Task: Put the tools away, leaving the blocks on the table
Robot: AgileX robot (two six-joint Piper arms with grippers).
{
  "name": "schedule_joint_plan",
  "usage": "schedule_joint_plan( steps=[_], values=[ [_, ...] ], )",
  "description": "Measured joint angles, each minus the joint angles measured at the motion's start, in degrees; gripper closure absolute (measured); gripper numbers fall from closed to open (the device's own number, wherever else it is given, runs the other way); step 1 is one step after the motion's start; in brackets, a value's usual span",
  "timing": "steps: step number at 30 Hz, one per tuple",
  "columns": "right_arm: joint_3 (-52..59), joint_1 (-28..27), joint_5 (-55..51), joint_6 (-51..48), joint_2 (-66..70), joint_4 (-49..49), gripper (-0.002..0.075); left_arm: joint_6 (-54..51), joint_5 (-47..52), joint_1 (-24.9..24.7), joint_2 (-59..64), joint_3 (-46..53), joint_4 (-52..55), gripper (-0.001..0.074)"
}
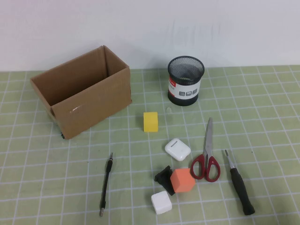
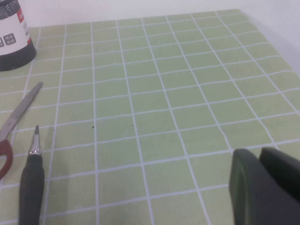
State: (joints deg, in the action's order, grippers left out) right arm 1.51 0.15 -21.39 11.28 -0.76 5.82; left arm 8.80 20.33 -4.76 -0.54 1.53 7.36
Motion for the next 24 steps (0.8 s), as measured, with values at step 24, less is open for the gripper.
schedule_joint_plan(
  steps=[24],
  values=[
    [0.00, 0.00, 0.00, 0.00, 0.00, 1.14, 0.0733, 0.00, 0.00, 0.00, 0.00, 0.00, 0.00, 0.0738]
  ],
)
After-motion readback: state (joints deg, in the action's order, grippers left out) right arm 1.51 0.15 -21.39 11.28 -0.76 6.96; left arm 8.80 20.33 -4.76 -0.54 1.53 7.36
